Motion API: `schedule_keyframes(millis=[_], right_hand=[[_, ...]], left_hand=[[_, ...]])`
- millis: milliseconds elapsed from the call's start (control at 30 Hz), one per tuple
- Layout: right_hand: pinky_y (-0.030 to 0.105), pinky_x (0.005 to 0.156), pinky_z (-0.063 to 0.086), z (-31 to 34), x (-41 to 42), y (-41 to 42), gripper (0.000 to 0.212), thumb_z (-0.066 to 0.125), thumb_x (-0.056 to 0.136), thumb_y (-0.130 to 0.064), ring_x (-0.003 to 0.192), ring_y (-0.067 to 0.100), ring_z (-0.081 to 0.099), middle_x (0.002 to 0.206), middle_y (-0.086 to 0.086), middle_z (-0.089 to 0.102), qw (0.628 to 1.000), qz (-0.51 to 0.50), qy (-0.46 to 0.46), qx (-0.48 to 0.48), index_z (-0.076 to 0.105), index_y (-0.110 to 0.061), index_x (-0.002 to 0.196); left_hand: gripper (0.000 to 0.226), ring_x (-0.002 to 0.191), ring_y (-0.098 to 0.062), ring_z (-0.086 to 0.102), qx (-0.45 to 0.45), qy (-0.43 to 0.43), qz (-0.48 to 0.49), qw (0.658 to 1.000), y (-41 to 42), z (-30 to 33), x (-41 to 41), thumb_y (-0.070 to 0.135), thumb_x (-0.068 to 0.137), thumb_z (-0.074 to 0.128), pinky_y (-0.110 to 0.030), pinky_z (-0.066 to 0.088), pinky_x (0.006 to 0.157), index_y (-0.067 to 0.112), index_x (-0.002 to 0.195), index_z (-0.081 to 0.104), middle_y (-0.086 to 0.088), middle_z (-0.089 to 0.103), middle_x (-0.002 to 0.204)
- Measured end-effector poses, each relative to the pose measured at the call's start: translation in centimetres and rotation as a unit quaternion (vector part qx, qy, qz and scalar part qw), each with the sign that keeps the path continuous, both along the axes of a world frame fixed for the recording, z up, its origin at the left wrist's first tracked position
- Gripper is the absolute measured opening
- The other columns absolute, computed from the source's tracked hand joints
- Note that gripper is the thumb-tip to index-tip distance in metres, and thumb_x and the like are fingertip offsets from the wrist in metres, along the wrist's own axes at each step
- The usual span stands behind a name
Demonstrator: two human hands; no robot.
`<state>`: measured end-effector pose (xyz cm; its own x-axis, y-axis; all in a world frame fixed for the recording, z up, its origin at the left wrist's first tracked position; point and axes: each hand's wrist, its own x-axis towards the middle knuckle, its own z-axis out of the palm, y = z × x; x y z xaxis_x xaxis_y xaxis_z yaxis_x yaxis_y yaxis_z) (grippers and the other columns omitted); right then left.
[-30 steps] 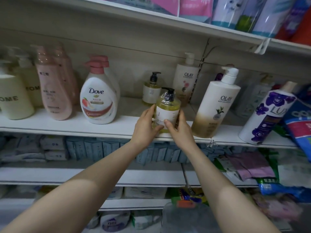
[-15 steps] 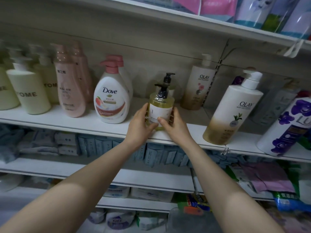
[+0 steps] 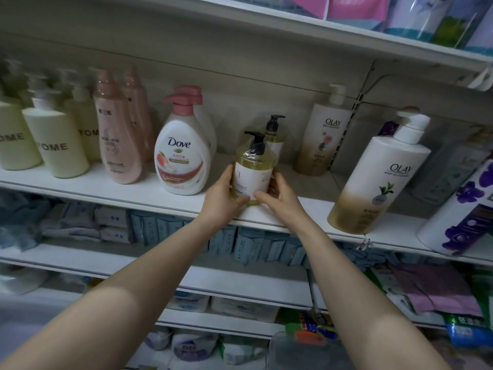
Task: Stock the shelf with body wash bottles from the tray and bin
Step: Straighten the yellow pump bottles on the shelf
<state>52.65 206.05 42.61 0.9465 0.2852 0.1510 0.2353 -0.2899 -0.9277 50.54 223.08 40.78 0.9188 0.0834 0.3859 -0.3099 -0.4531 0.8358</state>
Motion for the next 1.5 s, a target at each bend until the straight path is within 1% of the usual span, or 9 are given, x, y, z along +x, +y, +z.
schedule_keyframes(millis=[133, 733, 900, 1000, 1100, 1200, 1367, 1433, 1500], right_hand=[[0.021, 0.101, 0.046, 0.2, -0.2, -0.1, 0.062, 0.066, 0.093, -0.014, 0.124, 0.005, 0.052, 0.145, -0.004, 0.052, 1.000, 0.003, 0.008, 0.021, 0.038, -0.025, 0.147], [0.030, 0.105, 0.046, 0.0, 0.1, -0.1, 0.057, 0.067, 0.091, -0.019, 0.122, 0.005, 0.055, 0.137, -0.006, 0.057, 1.000, -0.014, 0.017, 0.017, 0.041, -0.027, 0.141], [0.047, 0.108, 0.045, 0.7, 1.0, 0.2, 0.034, 0.054, 0.089, -0.039, 0.119, 0.014, 0.059, 0.123, -0.010, 0.067, 0.994, -0.077, 0.035, 0.070, 0.057, -0.038, 0.123], [0.046, 0.113, 0.039, 2.5, 2.1, 0.6, 0.046, 0.048, 0.097, -0.038, 0.129, 0.023, 0.051, 0.139, -0.001, 0.056, 0.983, -0.160, 0.017, 0.088, 0.050, -0.026, 0.141], [0.033, 0.110, 0.035, 4.7, 4.3, 0.4, 0.044, 0.041, 0.106, -0.034, 0.135, 0.026, 0.045, 0.145, 0.006, 0.049, 0.973, -0.222, 0.001, 0.055, 0.042, -0.020, 0.148], [0.036, 0.114, 0.035, 6.2, 7.7, 0.4, 0.040, 0.039, 0.107, -0.026, 0.136, 0.027, 0.046, 0.148, 0.007, 0.047, 0.969, -0.235, -0.051, 0.055, 0.045, -0.020, 0.146], [0.045, 0.117, 0.033, 7.5, 11.9, 0.3, 0.043, 0.038, 0.106, -0.022, 0.139, 0.030, 0.042, 0.152, 0.010, 0.043, 0.975, -0.222, -0.018, 0.016, 0.043, -0.015, 0.148], [0.041, 0.114, 0.035, 7.8, 12.8, 0.3, 0.040, 0.039, 0.105, -0.024, 0.135, 0.029, 0.045, 0.145, 0.014, 0.048, 0.978, -0.206, 0.002, -0.014, 0.050, -0.014, 0.142], [0.034, 0.097, 0.041, 8.0, 13.6, 0.4, 0.027, 0.040, 0.101, -0.026, 0.116, 0.028, 0.054, 0.122, 0.016, 0.058, 0.979, -0.202, 0.020, -0.024, 0.064, -0.017, 0.110]], left_hand=[[0.080, 0.120, -0.015, 0.056, -0.007, 0.020, 0.001, 1.000, 0.1, -0.2, 0.1, 0.017, 0.078, 0.075, -0.041, 0.046, 0.104, 0.026, 0.147, 0.034, 0.003, 0.058, 0.134], [0.074, 0.121, -0.009, 0.055, -0.038, 0.058, -0.043, 0.997, 0.5, 0.1, -0.2, 0.024, 0.079, 0.064, -0.041, 0.046, 0.105, 0.033, 0.146, 0.034, 0.010, 0.058, 0.134], [0.060, 0.137, 0.000, 0.032, -0.129, 0.055, -0.056, 0.989, 0.2, 2.8, -0.9, 0.035, 0.097, 0.048, -0.028, 0.025, 0.116, 0.024, 0.152, 0.027, 0.014, 0.035, 0.152], [0.043, 0.132, -0.006, 0.040, -0.149, 0.028, -0.030, 0.988, -0.2, 6.4, -0.3, 0.035, 0.103, 0.037, -0.029, 0.028, 0.113, 0.018, 0.141, 0.047, 0.010, 0.046, 0.143], [0.037, 0.108, -0.022, 0.058, -0.164, 0.053, -0.007, 0.985, -0.5, 9.7, 1.4, 0.043, 0.101, 0.038, -0.040, 0.042, 0.101, 0.015, 0.101, 0.062, -0.005, 0.064, 0.113], [0.053, 0.119, -0.020, 0.050, -0.169, 0.115, -0.005, 0.979, -0.4, 12.5, 5.9, 0.055, 0.097, 0.038, -0.038, 0.037, 0.107, 0.017, 0.129, 0.056, 0.003, 0.053, 0.128], [0.041, 0.108, -0.023, 0.052, -0.182, 0.162, -0.006, 0.970, -0.5, 13.6, 11.1, 0.050, 0.098, 0.037, -0.036, 0.044, 0.096, 0.021, 0.110, 0.064, 0.003, 0.057, 0.118], [0.048, 0.107, -0.029, 0.057, -0.155, 0.178, -0.012, 0.972, -0.5, 12.9, 11.8, 0.050, 0.097, 0.035, -0.040, 0.047, 0.097, 0.015, 0.108, 0.064, -0.005, 0.063, 0.120], [0.052, 0.108, -0.031, 0.060, -0.168, 0.203, -0.018, 0.964, -0.6, 12.0, 12.6, 0.054, 0.096, 0.038, -0.044, 0.045, 0.103, 0.011, 0.107, 0.065, -0.012, 0.065, 0.120]])
